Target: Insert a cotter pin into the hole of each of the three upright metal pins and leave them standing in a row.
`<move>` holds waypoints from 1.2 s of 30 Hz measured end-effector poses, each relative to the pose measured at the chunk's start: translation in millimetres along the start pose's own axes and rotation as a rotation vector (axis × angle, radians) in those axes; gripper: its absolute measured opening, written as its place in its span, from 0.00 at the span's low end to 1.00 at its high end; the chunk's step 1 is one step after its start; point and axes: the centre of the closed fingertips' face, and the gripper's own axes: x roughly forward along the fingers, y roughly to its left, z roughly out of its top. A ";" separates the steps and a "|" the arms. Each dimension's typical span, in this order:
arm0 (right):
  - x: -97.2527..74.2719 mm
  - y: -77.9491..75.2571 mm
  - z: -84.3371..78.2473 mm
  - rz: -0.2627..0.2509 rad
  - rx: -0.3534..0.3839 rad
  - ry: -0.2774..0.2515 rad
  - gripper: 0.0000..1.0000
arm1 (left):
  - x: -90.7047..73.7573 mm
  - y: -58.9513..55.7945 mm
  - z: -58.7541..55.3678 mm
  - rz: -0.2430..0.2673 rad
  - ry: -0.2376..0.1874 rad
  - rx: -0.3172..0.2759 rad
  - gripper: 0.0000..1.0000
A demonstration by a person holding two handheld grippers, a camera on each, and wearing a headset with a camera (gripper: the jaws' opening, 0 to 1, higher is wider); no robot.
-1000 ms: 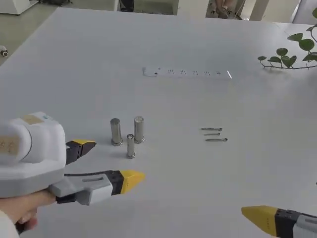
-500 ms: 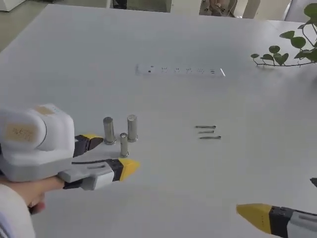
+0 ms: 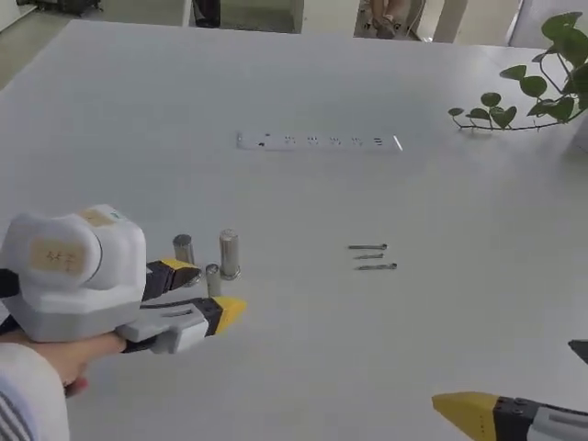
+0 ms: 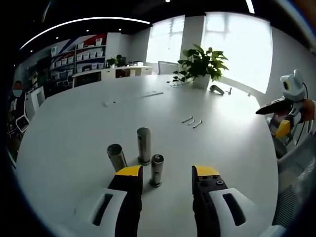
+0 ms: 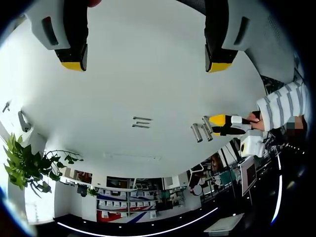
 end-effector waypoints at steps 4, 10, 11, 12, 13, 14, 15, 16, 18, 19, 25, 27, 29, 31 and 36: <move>-1.4 -2.5 -1.6 -0.003 0.008 -0.002 0.98 | 5.1 -0.1 -3.2 -0.003 0.008 0.004 0.35; -4.5 -6.6 -4.7 -0.014 0.021 -0.002 0.98 | 8.2 -0.9 -8.5 -0.001 0.029 0.022 0.32; -4.7 -6.8 -4.7 -0.014 0.023 -0.004 0.98 | 8.4 -1.1 -9.0 -0.002 0.030 0.024 0.32; -4.7 -6.9 -4.9 -0.015 0.025 -0.003 0.98 | 8.8 -1.2 -9.4 -0.002 0.031 0.026 0.30; -4.8 -6.8 -5.1 -0.015 0.026 -0.003 0.98 | 9.5 -0.4 -9.9 0.002 0.032 0.031 0.29; -4.7 -6.8 -5.3 -0.016 0.027 -0.003 0.98 | 10.0 0.1 -10.2 0.005 0.034 0.033 0.27; -4.7 -6.5 -5.3 -0.015 0.027 -0.003 0.98 | 11.0 0.8 -10.3 0.007 0.034 0.036 0.25; -4.7 -6.4 -5.3 -0.015 0.028 -0.003 0.98 | 11.6 1.0 -10.2 0.008 0.034 0.036 0.23; -4.4 -5.5 -5.4 -0.013 0.030 -0.003 0.98 | 12.9 2.7 -9.3 0.016 0.030 0.042 0.20; -4.2 -5.3 -5.4 -0.012 0.031 -0.003 0.98 | 13.4 4.5 -9.0 0.025 0.029 0.050 0.18; -3.9 -2.8 -5.5 -0.005 0.028 -0.001 0.97 | 11.1 12.4 -8.8 0.052 0.026 0.061 0.06; -4.0 -2.1 -4.8 -0.004 0.023 -0.002 0.97 | 10.1 11.2 -9.4 0.040 0.026 0.060 0.06; -4.1 -1.9 -3.9 -0.003 0.018 -0.003 0.97 | 9.8 11.1 -9.3 0.041 0.015 0.064 0.06; -4.1 -1.3 -2.8 -0.001 0.016 -0.006 0.97 | 8.9 10.6 -9.3 0.041 0.007 0.079 0.05; -3.1 1.4 0.6 0.008 0.007 -0.011 0.97 | 5.6 9.3 -10.5 0.046 0.017 0.127 0.05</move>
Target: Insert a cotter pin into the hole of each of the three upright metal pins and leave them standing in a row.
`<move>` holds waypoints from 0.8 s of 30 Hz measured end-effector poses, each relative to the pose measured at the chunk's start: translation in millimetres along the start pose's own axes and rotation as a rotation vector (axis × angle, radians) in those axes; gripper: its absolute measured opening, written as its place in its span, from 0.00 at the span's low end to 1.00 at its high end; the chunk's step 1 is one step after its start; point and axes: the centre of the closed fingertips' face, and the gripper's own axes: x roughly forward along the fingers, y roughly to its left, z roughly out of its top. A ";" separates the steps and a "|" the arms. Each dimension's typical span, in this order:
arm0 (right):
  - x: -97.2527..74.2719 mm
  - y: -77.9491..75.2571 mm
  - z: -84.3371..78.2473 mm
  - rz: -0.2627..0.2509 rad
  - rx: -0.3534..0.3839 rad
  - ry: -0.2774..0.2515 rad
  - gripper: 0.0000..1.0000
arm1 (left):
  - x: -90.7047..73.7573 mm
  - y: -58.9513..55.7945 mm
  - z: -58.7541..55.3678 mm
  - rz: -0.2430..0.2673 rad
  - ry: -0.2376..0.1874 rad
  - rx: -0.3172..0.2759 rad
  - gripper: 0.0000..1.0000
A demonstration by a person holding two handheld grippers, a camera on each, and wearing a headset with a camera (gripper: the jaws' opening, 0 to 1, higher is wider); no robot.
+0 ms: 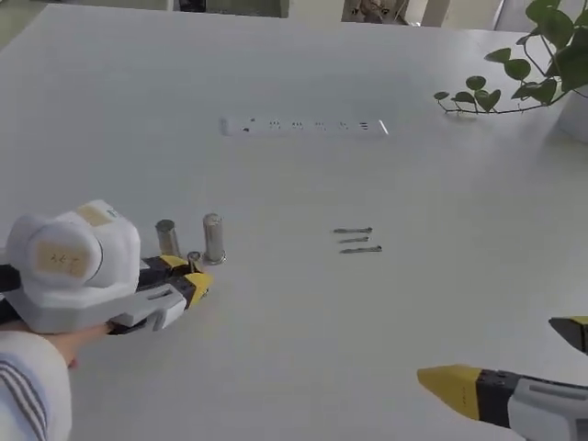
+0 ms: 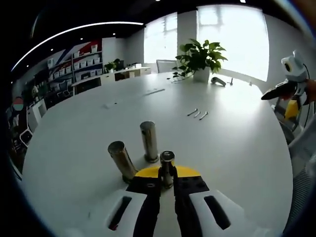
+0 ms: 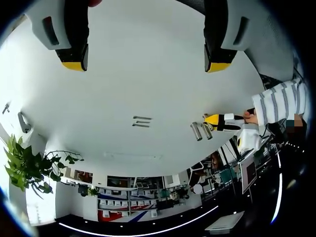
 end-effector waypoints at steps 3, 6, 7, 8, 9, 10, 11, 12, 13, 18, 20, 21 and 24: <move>0.9 1.9 2.7 0.007 -0.009 -0.002 0.97 | -6.5 -3.0 -1.5 0.021 0.018 0.065 0.05; 1.8 3.3 5.0 0.014 -0.009 -0.008 0.97 | -11.8 -10.9 -0.1 0.006 0.002 0.041 0.05; 2.2 4.1 5.4 0.017 -0.012 -0.007 0.97 | -13.3 -13.3 0.4 0.005 -0.002 0.041 0.05; 2.4 4.5 6.0 0.019 -0.014 -0.007 0.97 | -14.5 -16.0 0.7 0.004 -0.004 0.043 0.05; 2.4 5.3 7.0 0.022 -0.018 -0.007 0.97 | -16.1 -19.7 1.0 0.000 -0.004 0.043 0.05; 2.4 5.8 8.0 0.023 -0.020 -0.009 0.97 | -17.1 -22.3 0.9 -0.002 -0.005 0.039 0.05; 2.3 6.4 9.1 0.025 -0.022 -0.012 0.97 | -18.0 -25.2 1.0 -0.007 -0.007 0.033 0.05; 2.0 7.5 11.0 0.028 -0.025 -0.017 0.97 | -19.6 -30.9 0.9 -0.015 -0.011 0.024 0.05; 1.8 7.9 11.7 0.029 -0.027 -0.020 0.97 | -20.2 -33.8 0.8 -0.020 -0.014 0.018 0.05; 0.4 10.4 13.1 0.034 -0.031 -0.025 0.97 | -23.6 -52.2 -2.1 -0.045 -0.009 0.021 0.05; -0.4 11.0 13.6 0.034 -0.031 -0.028 0.97 | -24.7 -60.6 -1.5 -0.057 -0.018 0.013 0.05; -1.0 11.4 14.3 0.035 -0.030 -0.032 0.97 | -24.6 -63.8 -1.9 -0.062 -0.017 0.009 0.05; -3.0 12.3 17.0 0.035 -0.033 -0.043 0.97 | -24.1 -75.5 -6.5 -0.081 0.004 0.042 0.05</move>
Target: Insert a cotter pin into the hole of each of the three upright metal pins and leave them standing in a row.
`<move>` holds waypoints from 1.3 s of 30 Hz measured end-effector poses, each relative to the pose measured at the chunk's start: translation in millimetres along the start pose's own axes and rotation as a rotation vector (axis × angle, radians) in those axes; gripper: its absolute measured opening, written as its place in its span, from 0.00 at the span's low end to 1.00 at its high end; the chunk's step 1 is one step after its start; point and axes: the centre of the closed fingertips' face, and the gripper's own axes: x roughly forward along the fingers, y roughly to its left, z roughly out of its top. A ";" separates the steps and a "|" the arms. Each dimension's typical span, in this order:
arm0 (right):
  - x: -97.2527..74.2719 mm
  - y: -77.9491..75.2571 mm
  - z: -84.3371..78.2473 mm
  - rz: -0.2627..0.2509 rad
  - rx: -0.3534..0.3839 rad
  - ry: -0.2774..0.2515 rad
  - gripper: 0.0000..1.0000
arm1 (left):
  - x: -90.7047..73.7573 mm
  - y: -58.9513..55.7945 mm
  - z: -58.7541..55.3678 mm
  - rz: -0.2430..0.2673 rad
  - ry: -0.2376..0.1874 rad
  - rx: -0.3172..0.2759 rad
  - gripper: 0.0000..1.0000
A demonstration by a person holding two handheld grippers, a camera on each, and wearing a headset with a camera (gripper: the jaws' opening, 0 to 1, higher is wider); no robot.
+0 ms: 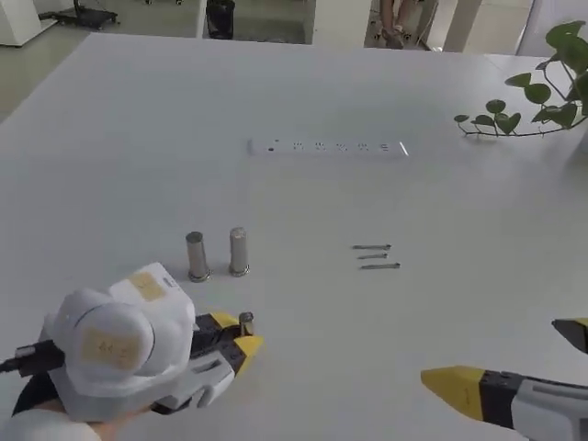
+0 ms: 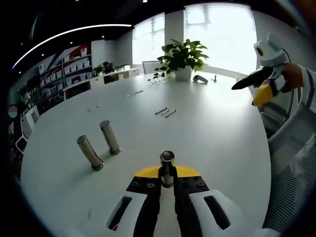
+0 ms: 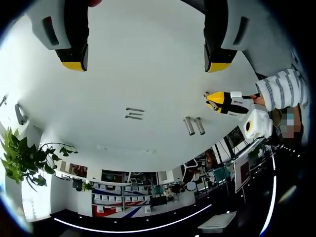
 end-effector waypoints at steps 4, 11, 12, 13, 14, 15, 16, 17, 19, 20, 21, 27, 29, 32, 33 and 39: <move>-3.3 0.6 2.1 -0.001 0.000 -0.013 0.97 | 2.1 -5.8 -0.5 0.006 -0.002 -0.014 0.05; -9.0 -1.2 0.4 -0.008 0.003 -0.021 0.97 | 4.5 -10.3 0.9 0.010 -0.011 -0.027 0.05; -10.0 -2.1 0.0 -0.010 0.005 -0.022 0.97 | 5.1 -12.1 0.8 0.009 -0.011 -0.024 0.05; -10.6 -2.4 -0.2 -0.011 0.007 -0.024 0.97 | 5.5 -12.8 0.6 0.009 -0.010 -0.022 0.05; -11.3 -3.0 0.0 -0.012 0.009 -0.026 0.97 | 6.3 -13.9 -0.4 0.006 -0.010 -0.026 0.05; -11.6 -3.2 -0.1 -0.013 0.011 -0.028 0.97 | 6.8 -14.5 -0.9 0.006 -0.011 -0.030 0.05; -12.1 -3.5 0.0 -0.014 0.012 -0.029 0.97 | 7.6 -15.5 -1.7 0.006 -0.010 -0.030 0.05; -12.4 -3.5 0.0 -0.014 0.012 -0.030 0.97 | 8.1 -16.0 -2.4 0.006 -0.009 -0.030 0.05; -13.0 -3.9 0.3 -0.016 0.014 -0.034 0.97 | 9.6 -17.2 -4.8 0.009 0.000 -0.029 0.05; -13.1 -4.0 0.3 -0.016 0.014 -0.034 0.97 | 10.1 -17.5 -6.4 0.011 0.006 -0.022 0.05; -13.2 -4.0 0.1 -0.016 0.015 -0.034 0.97 | 10.1 -17.2 -5.2 0.011 -0.005 -0.019 0.05; -13.0 -3.4 -1.5 -0.011 0.023 -0.036 0.97 | 10.1 -16.6 -6.9 0.002 -0.008 -0.033 0.05; -12.9 -3.5 -2.1 -0.011 0.021 -0.035 0.97 | 10.0 -16.6 -7.1 -0.001 -0.009 -0.014 0.05; -11.9 -3.2 -2.9 -0.008 0.023 -0.033 0.96 | 10.2 -16.9 -7.0 -0.006 -0.016 -0.036 0.05; -11.4 -2.7 -3.3 -0.005 0.024 -0.031 0.96 | 10.2 -17.1 -7.1 -0.007 -0.018 -0.037 0.05; -10.4 -1.4 -2.9 0.002 0.023 -0.033 0.96 | 9.3 -19.0 -5.8 -0.016 -0.027 -0.079 0.06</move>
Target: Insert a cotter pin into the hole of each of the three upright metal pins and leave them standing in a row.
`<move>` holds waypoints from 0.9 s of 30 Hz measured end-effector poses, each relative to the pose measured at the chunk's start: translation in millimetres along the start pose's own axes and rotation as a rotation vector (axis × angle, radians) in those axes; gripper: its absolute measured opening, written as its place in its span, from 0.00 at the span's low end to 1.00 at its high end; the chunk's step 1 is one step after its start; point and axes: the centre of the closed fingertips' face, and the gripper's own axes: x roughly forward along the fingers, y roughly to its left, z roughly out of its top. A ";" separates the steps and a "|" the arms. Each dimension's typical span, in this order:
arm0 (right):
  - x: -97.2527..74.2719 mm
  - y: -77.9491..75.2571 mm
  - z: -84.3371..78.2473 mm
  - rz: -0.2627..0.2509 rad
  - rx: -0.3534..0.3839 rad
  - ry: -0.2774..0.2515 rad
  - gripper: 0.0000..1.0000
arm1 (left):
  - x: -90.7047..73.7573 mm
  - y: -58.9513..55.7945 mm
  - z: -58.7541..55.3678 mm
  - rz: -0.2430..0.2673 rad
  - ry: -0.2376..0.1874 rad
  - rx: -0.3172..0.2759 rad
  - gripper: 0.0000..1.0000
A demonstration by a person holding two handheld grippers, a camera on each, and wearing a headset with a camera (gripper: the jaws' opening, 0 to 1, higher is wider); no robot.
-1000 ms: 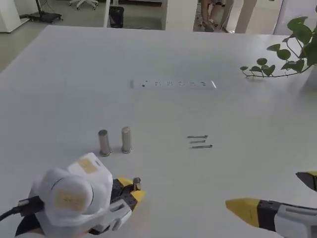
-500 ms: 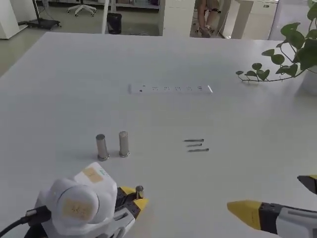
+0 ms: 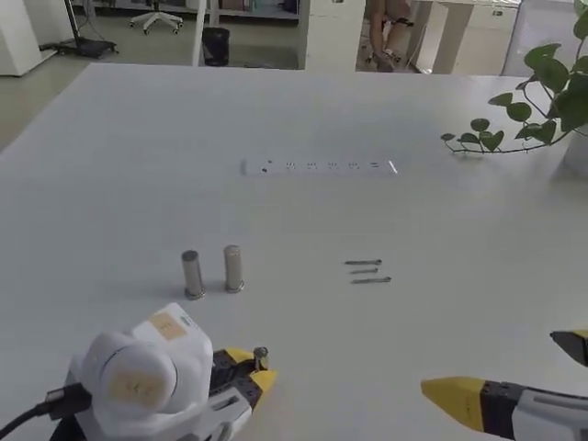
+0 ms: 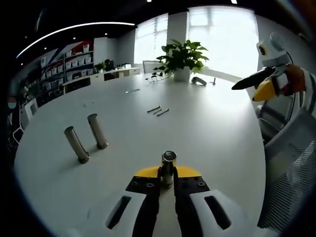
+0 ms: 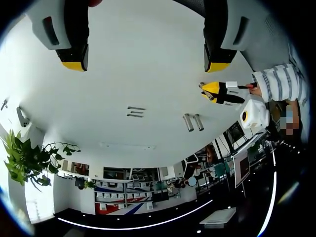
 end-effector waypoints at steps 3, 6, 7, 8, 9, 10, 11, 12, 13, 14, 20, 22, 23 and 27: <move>0.1 -0.1 0.6 0.002 -0.002 -0.001 0.96 | -2.3 -1.6 5.4 -0.010 -0.022 -0.012 0.10; 0.0 -0.3 1.2 0.004 -0.002 -0.004 0.96 | -6.3 -0.8 12.8 -0.006 -0.049 -0.025 0.26; 0.0 -0.4 1.4 0.004 -0.002 -0.005 0.96 | -7.8 -0.9 14.7 -0.008 -0.055 -0.035 0.29; 0.1 -0.5 1.7 0.006 -0.003 -0.005 0.96 | -9.8 -1.3 16.7 -0.011 -0.059 -0.043 0.34; 0.2 -0.4 2.2 0.008 -0.005 -0.006 0.96 | -13.2 -3.3 20.9 -0.021 -0.079 -0.043 0.37; 0.1 -0.2 2.4 0.009 -0.006 -0.007 0.96 | -15.8 -5.0 24.8 -0.030 -0.098 -0.037 0.40; 0.1 -0.2 2.8 0.012 -0.007 -0.006 0.96 | -20.5 -6.7 26.7 -0.034 -0.105 -0.040 0.43; -0.1 0.1 3.1 0.014 -0.008 -0.006 0.96 | -22.9 -7.6 28.2 -0.039 -0.110 -0.044 0.46; 0.1 0.1 4.0 0.017 -0.009 -0.008 0.96 | -26.8 -9.0 29.8 -0.045 -0.116 -0.050 0.50; 0.1 0.6 4.3 0.020 -0.011 -0.007 0.96 | -29.7 -10.1 31.1 -0.049 -0.122 -0.051 0.54; 1.4 1.4 8.6 0.039 -0.028 -0.006 0.96 | -51.1 -15.1 33.7 -0.062 -0.125 -0.075 0.66; 1.3 1.8 9.8 0.043 -0.031 -0.008 0.96 | -58.2 -16.6 34.2 -0.060 -0.128 -0.072 0.69; 1.2 2.3 10.4 0.048 -0.034 -0.007 0.96 | -60.9 -16.6 34.4 -0.058 -0.129 -0.075 0.71; -0.3 2.7 11.8 0.056 -0.045 -0.002 0.96 | -71.5 -17.9 33.4 -0.056 -0.129 -0.105 0.80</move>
